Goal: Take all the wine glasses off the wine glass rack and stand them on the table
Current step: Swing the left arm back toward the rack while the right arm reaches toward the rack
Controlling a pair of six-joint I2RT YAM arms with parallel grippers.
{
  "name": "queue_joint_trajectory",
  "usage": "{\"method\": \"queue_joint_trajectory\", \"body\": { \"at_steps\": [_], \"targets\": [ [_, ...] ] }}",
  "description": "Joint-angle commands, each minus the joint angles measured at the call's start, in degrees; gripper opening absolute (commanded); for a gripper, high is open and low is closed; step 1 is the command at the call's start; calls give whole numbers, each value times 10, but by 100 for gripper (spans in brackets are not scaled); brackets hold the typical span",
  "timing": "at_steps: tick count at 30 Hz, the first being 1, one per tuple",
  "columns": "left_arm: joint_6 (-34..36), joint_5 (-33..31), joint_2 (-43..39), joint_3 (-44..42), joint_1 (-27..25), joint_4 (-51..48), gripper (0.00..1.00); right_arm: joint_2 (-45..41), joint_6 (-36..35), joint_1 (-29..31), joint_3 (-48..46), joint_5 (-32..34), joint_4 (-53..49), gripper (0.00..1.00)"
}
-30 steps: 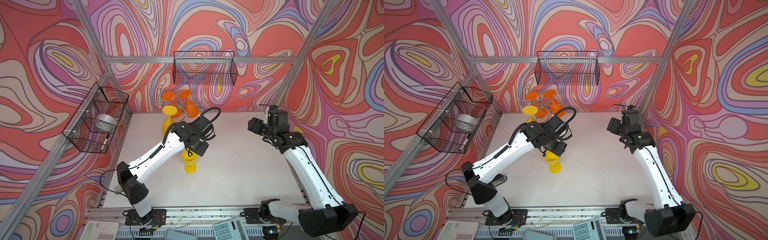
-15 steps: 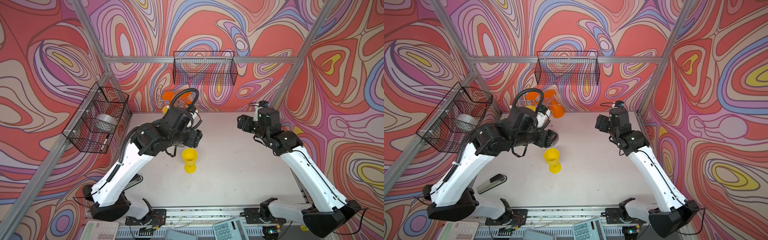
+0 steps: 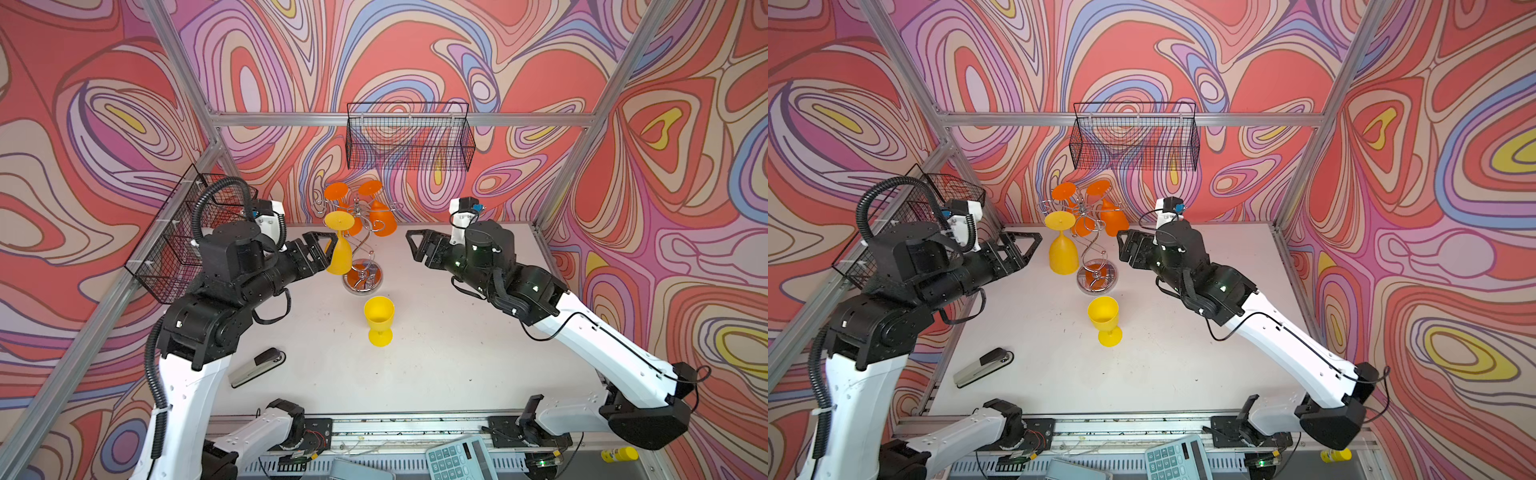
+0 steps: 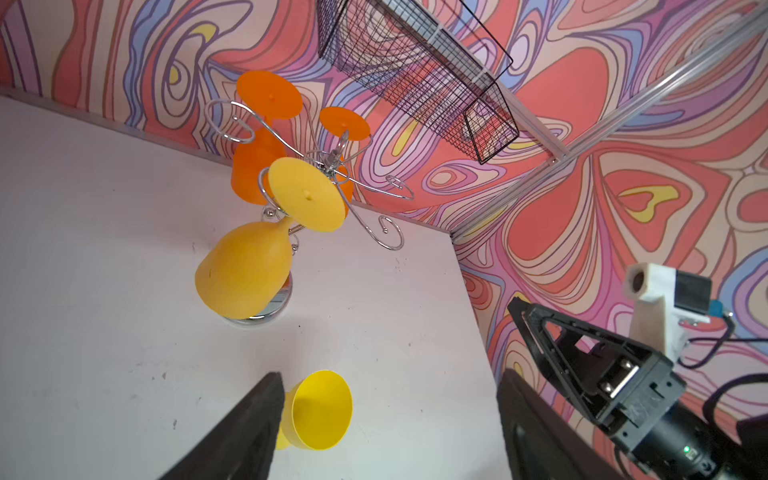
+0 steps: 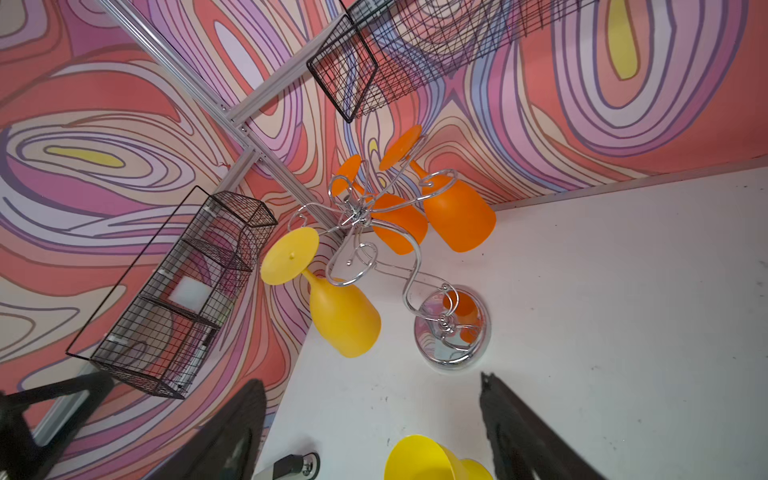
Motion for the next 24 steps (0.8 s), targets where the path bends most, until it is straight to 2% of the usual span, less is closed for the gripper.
{"method": "queue_joint_trajectory", "body": {
  "at_steps": [1,4,13,17,24],
  "targets": [
    [-119,124,-11,-73,73,100,76,19,37,23,-3,9,33,82],
    [-174,150,-20,-129,101,164,73,20,83,33,-32,-4,83,80],
    [-214,132,-33,-156,110,196,64,32,209,48,-61,-43,190,73],
    [-215,127,-33,-154,111,191,60,62,272,67,-53,-64,230,69],
    [-235,110,-42,-167,115,202,55,111,342,104,-35,-33,275,65]
  ]
}}
